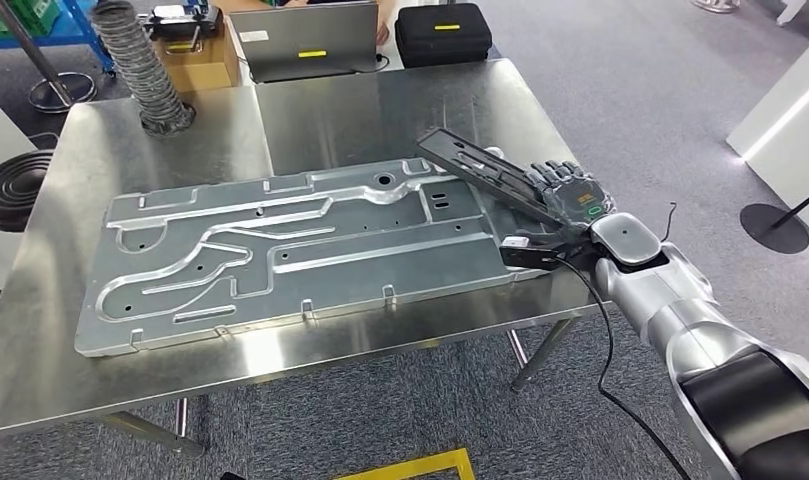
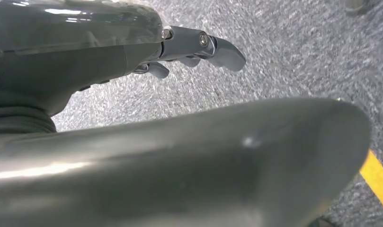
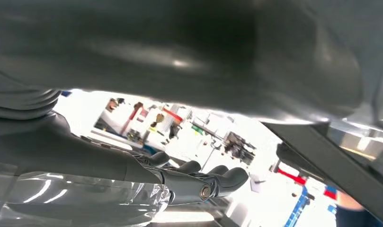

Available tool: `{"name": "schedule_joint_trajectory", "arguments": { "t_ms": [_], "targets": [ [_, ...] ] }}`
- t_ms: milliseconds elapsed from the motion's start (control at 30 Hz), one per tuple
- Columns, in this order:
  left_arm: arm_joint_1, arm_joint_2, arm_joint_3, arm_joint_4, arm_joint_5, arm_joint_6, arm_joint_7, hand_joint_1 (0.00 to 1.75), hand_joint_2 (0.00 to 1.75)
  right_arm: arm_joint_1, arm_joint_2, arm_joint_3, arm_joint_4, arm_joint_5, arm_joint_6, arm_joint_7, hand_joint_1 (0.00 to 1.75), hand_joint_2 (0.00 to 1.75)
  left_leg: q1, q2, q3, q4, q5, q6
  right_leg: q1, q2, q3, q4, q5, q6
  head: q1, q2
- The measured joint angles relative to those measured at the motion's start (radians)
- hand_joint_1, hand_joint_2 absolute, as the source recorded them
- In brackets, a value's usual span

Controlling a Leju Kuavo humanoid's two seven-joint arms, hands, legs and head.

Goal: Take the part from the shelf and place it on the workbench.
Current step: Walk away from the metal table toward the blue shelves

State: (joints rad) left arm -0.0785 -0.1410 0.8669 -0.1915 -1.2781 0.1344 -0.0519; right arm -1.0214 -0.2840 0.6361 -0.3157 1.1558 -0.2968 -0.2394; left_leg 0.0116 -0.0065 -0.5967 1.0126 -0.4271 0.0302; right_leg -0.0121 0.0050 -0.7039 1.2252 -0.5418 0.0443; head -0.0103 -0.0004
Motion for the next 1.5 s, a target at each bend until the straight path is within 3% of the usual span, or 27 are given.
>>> {"name": "schedule_joint_trajectory", "arguments": {
  "t_ms": [33, 67, 100, 200, 267, 367, 433, 500, 567, 600, 700, 767, 833, 900, 933, 1033, 1067, 1100, 1133, 1200, 1267, 1367, 1433, 1500],
  "targets": [
    [0.001, 0.0, 0.0, 0.0, 0.001, 0.0, 0.0, 0.0, 0.0, 0.008, -0.003, -0.004, -0.004, 0.001, -0.009, -0.01, 0.0, 0.0, 0.0, 0.0, 0.0, 0.0, 0.0, 0.0, -0.001, 0.0, -0.026, 0.054, -0.016, 0.002, 0.0, 0.0],
    [0.002, 0.0, 0.001, 0.0, 0.001, 0.0, 0.001, 0.0, 0.0, 0.016, -0.005, -0.008, -0.01, 0.002, -0.019, -0.019, 0.0, 0.0, -0.001, 0.0, 0.0, 0.001, 0.0, 0.0, -0.001, 0.0, -0.036, 0.073, -0.014, 0.003, 0.0, 0.0],
    [0.002, 0.0, 0.001, 0.0, 0.002, 0.0, 0.001, 0.0, 0.0, 0.024, -0.007, -0.011, -0.017, 0.004, -0.026, -0.026, 0.0, 0.0, -0.001, 0.0, 0.0, 0.002, -0.001, 0.0, -0.001, 0.0, -0.026, 0.049, 0.008, 0.002, 0.0, 0.0],
    [0.001, -0.001, 0.004, 0.0, 0.004, 0.003, 0.002, 0.0, 0.0, 0.034, -0.011, -0.018, -0.046, 0.015, -0.042, -0.037, 0.0, 0.0, -0.003, 0.0, 0.0, 0.004, -0.003, -0.005, 0.003, 0.0, 0.071, -0.154, 0.1, -0.012, 0.0, 0.0],
    [-0.001, -0.002, 0.007, 0.0, 0.005, 0.006, 0.002, 0.0, 0.0, 0.043, -0.013, -0.021, -0.07, 0.026, -0.049, -0.04, 0.0, 0.0, -0.005, 0.0, -0.002, 0.004, -0.003, -0.013, 0.01, 0.0, 0.098, -0.215, 0.113, -0.023, 0.0, 0.0],
    [-0.001, -0.004, 0.014, 0.0, 0.007, 0.009, 0.002, 0.0, 0.0, 0.071, -0.016, -0.024, -0.115, 0.039, -0.057, -0.045, 0.0, 0.0, -0.005, 0.0, -0.002, 0.004, -0.008, -0.03, 0.01, -0.001, 0.103, -0.225, 0.118, -0.04, 0.0, 0.0],
    [-0.002, -0.004, 0.018, 0.0, 0.008, 0.01, 0.002, 0.0, 0.0, 0.09, -0.018, -0.026, -0.15, 0.045, -0.062, -0.046, 0.0, 0.0, -0.005, 0.001, -0.024, 0.059, -0.046, -0.039, 0.004, -0.002, 0.108, -0.235, 0.124, -0.051, 0.0, 0.0],
    [-0.001, -0.004, 0.02, 0.0, 0.009, 0.01, 0.002, 0.0, 0.0, 0.111, -0.022, -0.026, -0.184, 0.048, -0.063, -0.046, 0.0, 0.0, -0.002, 0.001, -0.082, 0.19, -0.112, -0.044, 0.005, -0.003, 0.109, -0.235, 0.124, -0.056, 0.0, 0.0],
    [0.002, -0.004, 0.022, 0.0, 0.011, 0.009, 0.003, 0.0, 0.0, 0.137, -0.031, -0.026, -0.217, 0.049, -0.059, -0.045, 0.0, 0.0, -0.001, 0.001, -0.126, 0.284, -0.137, -0.048, 0.007, -0.004, 0.108, -0.232, 0.122, -0.057, 0.0, 0.0],
    [0.003, -0.005, 0.023, 0.0, 0.012, 0.008, 0.004, 0.0, 0.0, 0.15, -0.036, -0.026, -0.236, 0.049, -0.056, -0.045, 0.0, 0.0, -0.001, 0.001, -0.123, 0.275, -0.121, -0.048, 0.007, -0.004, 0.108, -0.23, 0.12, -0.057, 0.0, 0.0],
    [0.003, -0.004, 0.027, 0.0, 0.018, 0.004, 0.007, 0.0, 0.0, 0.175, -0.059, -0.027, -0.294, 0.049, -0.045, -0.042, 0.0, 0.0, -0.002, 0.001, -0.031, 0.081, -0.028, -0.041, 0.008, -0.003, 0.107, -0.22, 0.114, -0.049, 0.0, 0.0],
    [0.002, -0.004, 0.029, 0.0, 0.019, 0.001, 0.007, 0.0, 0.0, 0.183, -0.073, -0.029, -0.325, 0.049, -0.036, -0.04, 0.0, 0.0, -0.003, 0.001, 0.002, 0.012, -0.01, -0.031, 0.011, -0.001, 0.104, -0.214, 0.114, -0.041, 0.0, 0.0],
    [0.002, -0.004, 0.032, 0.0, 0.02, -0.001, 0.007, 0.0, 0.0, 0.193, -0.085, -0.031, -0.354, 0.049, -0.025, -0.038, 0.0, 0.0, -0.005, 0.0, 0.002, 0.008, -0.006, -0.021, 0.011, 0.0, 0.102, -0.215, 0.118, -0.03, 0.0, 0.0],
    [-0.001, -0.005, 0.036, 0.0, 0.021, -0.003, 0.007, 0.0, 0.0, 0.202, -0.098, -0.034, -0.378, 0.048, -0.017, -0.038, 0.0, 0.0, -0.003, 0.001, 0.001, 0.001, 0.003, -0.008, 0.007, 0.0, 0.096, -0.2, 0.101, -0.018, 0.0, 0.0],
    [-0.002, -0.005, 0.037, 0.0, 0.021, -0.004, 0.007, 0.0, 0.0, 0.205, -0.105, -0.035, -0.387, 0.047, -0.014, -0.037, 0.0, 0.0, -0.001, 0.002, -0.001, -0.003, 0.008, -0.001, 0.006, -0.001, 0.082, -0.165, 0.075, -0.013, 0.0, 0.0],
    [-0.004, -0.007, 0.041, 0.0, 0.02, -0.007, 0.006, 0.0, 0.0, 0.218, -0.118, -0.036, -0.405, 0.047, -0.007, -0.036, 0.0, 0.0, -0.001, 0.002, -0.013, -0.004, 0.019, 0.006, 0.002, -0.002, 0.001, 0.034, -0.033, -0.001, 0.0, 0.0],
    [-0.004, -0.007, 0.042, 0.0, 0.02, -0.007, 0.006, 0.0, 0.0, 0.225, -0.119, -0.036, -0.409, 0.047, -0.006, -0.036, 0.0, 0.0, -0.001, 0.002, -0.017, -0.003, 0.022, 0.005, 0.001, -0.002, -0.014, 0.076, -0.047, 0.001, 0.0, 0.0],
    [-0.004, -0.007, 0.043, 0.0, 0.02, -0.008, 0.007, 0.0, 0.0, 0.232, -0.12, -0.036, -0.413, 0.047, -0.005, -0.036, 0.0, 0.0, -0.001, 0.002, -0.022, -0.002, 0.026, 0.004, 0.0, -0.002, -0.008, 0.077, -0.041, 0.001, 0.0, 0.0],
    [-0.005, -0.007, 0.043, 0.0, 0.02, -0.008, 0.007, 0.0, 0.0, 0.235, -0.122, -0.036, -0.418, 0.047, -0.003, -0.036, 0.0, 0.0, -0.001, 0.002, -0.026, -0.001, 0.029, 0.003, -0.001, -0.002, 0.017, 0.037, -0.019, 0.0, 0.0, 0.0],
    [-0.006, -0.008, 0.044, 0.0, 0.02, -0.009, 0.007, 0.0, 0.0, 0.236, -0.124, -0.038, -0.431, 0.046, 0.002, -0.035, 0.0, 0.0, -0.002, 0.002, -0.033, 0.003, 0.035, -0.003, 0.001, -0.002, 0.103, -0.112, 0.037, -0.008, 0.0, 0.0],
    [-0.006, -0.008, 0.044, 0.0, 0.02, -0.01, 0.007, 0.0, 0.0, 0.234, -0.126, -0.04, -0.444, 0.046, 0.008, -0.035, 0.0, 0.0, -0.004, 0.001, -0.039, 0.004, 0.043, -0.013, 0.007, -0.001, 0.154, -0.209, 0.065, -0.018, 0.0, 0.0],
    [-0.004, -0.01, 0.045, 0.0, 0.02, -0.01, 0.007, 0.0, 0.0, 0.237, -0.126, -0.041, -0.453, 0.045, 0.017, -0.035, 0.0, 0.0, -0.004, 0.001, -0.045, 0.001, 0.053, -0.031, 0.01, -0.003, 0.15, -0.224, 0.083, -0.033, 0.0, 0.0],
    [-0.002, -0.009, 0.045, 0.0, 0.019, -0.01, 0.007, 0.0, 0.0, 0.239, -0.126, -0.041, -0.458, 0.042, 0.022, -0.033, 0.0, 0.0, -0.003, 0.001, -0.064, 0.039, 0.012, -0.04, 0.004, -0.007, 0.138, -0.232, 0.102, -0.047, 0.0, 0.0],
    [-0.003, -0.009, 0.045, 0.0, 0.018, -0.009, 0.007, 0.0, 0.0, 0.245, -0.125, -0.041, -0.461, 0.04, 0.024, -0.031, 0.0, 0.0, -0.001, 0.001, -0.106, 0.156, -0.079, -0.048, 0.003, -0.01, 0.117, -0.234, 0.121, -0.055, 0.0, 0.0]
  ]
}}
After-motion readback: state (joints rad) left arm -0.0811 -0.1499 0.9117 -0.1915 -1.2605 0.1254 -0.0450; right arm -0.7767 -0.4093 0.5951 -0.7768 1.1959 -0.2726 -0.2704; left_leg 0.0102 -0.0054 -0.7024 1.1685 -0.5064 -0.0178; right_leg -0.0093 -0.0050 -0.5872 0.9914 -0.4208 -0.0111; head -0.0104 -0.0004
